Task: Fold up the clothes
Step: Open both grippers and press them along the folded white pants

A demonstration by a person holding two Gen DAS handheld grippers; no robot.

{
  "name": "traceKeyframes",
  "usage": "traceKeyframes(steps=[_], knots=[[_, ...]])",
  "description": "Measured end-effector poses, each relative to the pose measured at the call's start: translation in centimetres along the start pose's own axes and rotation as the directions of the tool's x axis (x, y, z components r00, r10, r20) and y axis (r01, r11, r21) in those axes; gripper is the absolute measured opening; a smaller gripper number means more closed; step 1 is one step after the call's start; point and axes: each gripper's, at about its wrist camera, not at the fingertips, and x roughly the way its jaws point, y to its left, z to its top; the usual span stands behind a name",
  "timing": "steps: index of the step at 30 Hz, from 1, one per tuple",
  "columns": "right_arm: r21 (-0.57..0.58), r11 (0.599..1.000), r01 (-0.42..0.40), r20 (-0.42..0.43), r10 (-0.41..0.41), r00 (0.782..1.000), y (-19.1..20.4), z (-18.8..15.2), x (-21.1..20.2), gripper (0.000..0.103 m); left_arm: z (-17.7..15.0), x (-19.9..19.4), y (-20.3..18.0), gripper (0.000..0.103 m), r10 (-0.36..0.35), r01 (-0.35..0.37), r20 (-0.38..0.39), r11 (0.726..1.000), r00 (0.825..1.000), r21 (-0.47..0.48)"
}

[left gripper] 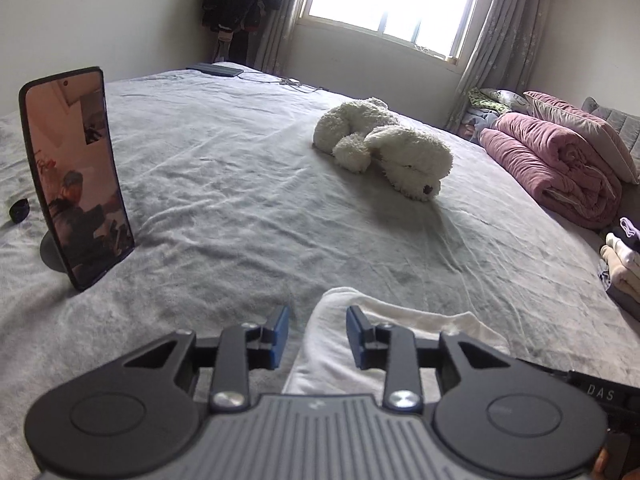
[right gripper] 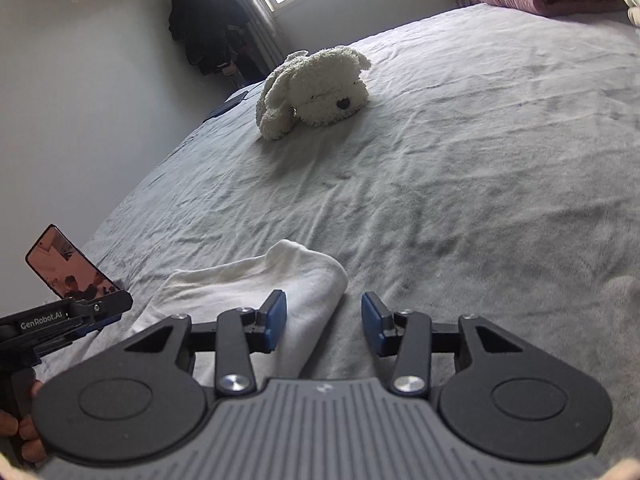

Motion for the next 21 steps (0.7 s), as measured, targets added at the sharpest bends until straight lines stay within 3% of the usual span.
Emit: traceKeyframes(steps=[3,8,14,16,21], knots=[[0.078,0.994,-0.072,-0.053,0.076,0.996,0.0,-0.9,-0.9,0.048,-0.4,-0.2,1.4,0.036,-0.056,0.053,-0.063,0.997,0.996,-0.054],[0.237,0.958,-0.163,-0.136,0.199,0.971,-0.1,-2.6,-1.2,0.048,-1.6,0.9,2.7,0.04,-0.031,0.015,-0.175,0.996,0.984,-0.092],[0.263,0.947,-0.182,-0.186,0.235,0.954,1.2,-4.3,-1.8,0.043,-1.9,-0.1,3.3,0.043,-0.011,-0.005,-0.181,0.996,0.983,-0.09],[0.312,0.931,-0.19,-0.216,0.264,0.94,1.1,-4.8,-1.6,0.025,-1.8,-0.4,3.4,0.044,0.013,-0.032,-0.188,0.995,0.982,-0.098],[0.371,0.911,-0.18,-0.241,0.281,0.929,0.5,-5.5,-2.0,0.016,-1.8,-0.8,2.8,0.053,0.104,-0.114,-0.201,0.992,0.974,-0.043]])
